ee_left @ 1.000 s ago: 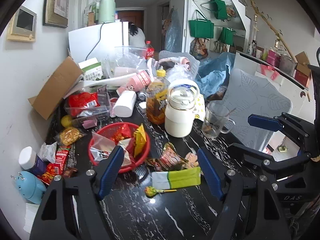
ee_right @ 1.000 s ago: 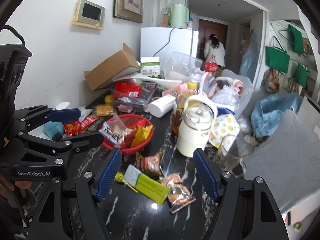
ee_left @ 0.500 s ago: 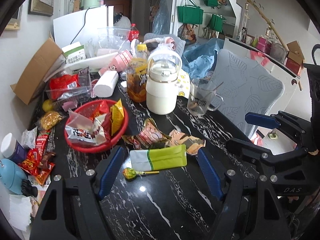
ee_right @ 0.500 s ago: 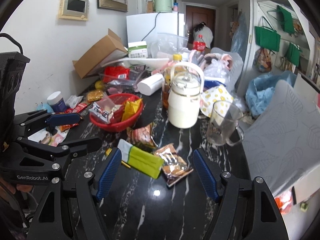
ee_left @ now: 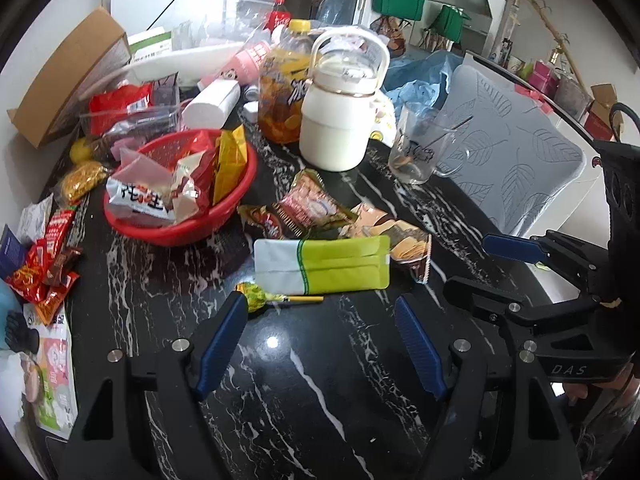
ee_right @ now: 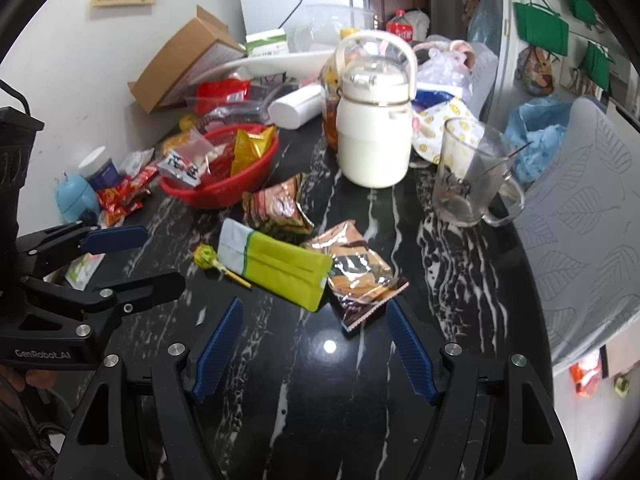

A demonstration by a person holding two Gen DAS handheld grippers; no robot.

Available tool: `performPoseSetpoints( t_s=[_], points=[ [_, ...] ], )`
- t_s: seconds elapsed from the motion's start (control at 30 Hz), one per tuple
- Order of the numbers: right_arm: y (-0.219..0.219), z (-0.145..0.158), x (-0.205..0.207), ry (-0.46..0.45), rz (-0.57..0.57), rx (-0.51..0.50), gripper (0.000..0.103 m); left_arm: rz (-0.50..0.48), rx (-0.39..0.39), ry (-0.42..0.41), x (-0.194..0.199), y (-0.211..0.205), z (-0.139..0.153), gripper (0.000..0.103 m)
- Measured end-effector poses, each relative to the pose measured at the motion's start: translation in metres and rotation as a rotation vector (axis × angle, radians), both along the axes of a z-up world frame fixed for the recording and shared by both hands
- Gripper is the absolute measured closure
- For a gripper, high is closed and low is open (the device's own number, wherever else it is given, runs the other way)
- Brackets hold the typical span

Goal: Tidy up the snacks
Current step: 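Move the right gripper to the yellow-green pouch while the left approaches the lollipop, then grasp the yellow-green pouch with the right gripper while the left grasps the lollipop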

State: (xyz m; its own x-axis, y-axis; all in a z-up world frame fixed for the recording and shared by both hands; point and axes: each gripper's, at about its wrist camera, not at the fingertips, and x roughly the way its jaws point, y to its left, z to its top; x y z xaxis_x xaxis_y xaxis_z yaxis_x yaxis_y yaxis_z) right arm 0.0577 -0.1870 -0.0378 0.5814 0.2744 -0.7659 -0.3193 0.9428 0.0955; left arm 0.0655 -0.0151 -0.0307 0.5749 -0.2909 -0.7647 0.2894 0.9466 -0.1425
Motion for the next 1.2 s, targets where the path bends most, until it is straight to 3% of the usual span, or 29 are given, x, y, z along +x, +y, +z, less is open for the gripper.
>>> performPoseSetpoints(
  t_s=[0.37, 0.47, 0.7, 0.83, 0.87, 0.9, 0.97, 1.2],
  points=[
    [0.024, -0.035, 0.035, 0.09, 0.104, -0.058, 0.028, 0.102, -0.018, 0.098, 0.018, 0.026, -0.033, 0.028],
    [0.035, -0.041, 0.047, 0.096, 0.155, -0.074, 0.023, 0.123, -0.029, 0.113, 0.021, 0.033, -0.038, 0.028],
    [0.061, -0.045, 0.072, 0.059, 0.273, -0.126, 0.023, 0.179, -0.03, 0.116, 0.03, 0.053, -0.041, 0.028],
    [0.07, -0.047, 0.087, 0.074, 0.342, -0.091, 0.023, 0.198, -0.035, 0.115, 0.035, 0.061, -0.042, 0.028],
    [0.072, -0.048, 0.09, 0.085, 0.352, -0.085, 0.026, 0.201, -0.035, 0.116, 0.036, 0.063, -0.043, 0.028],
    [0.074, -0.05, 0.093, 0.097, 0.363, -0.077, 0.039, 0.204, -0.035, 0.117, 0.037, 0.064, -0.043, 0.028],
    [0.078, -0.056, 0.097, 0.136, 0.369, -0.081, 0.052, 0.207, -0.035, 0.121, 0.037, 0.066, -0.045, 0.028],
    [0.077, -0.067, 0.088, 0.199, 0.372, -0.072, 0.058, 0.191, -0.044, 0.12, 0.038, 0.065, -0.045, 0.028]
  ],
)
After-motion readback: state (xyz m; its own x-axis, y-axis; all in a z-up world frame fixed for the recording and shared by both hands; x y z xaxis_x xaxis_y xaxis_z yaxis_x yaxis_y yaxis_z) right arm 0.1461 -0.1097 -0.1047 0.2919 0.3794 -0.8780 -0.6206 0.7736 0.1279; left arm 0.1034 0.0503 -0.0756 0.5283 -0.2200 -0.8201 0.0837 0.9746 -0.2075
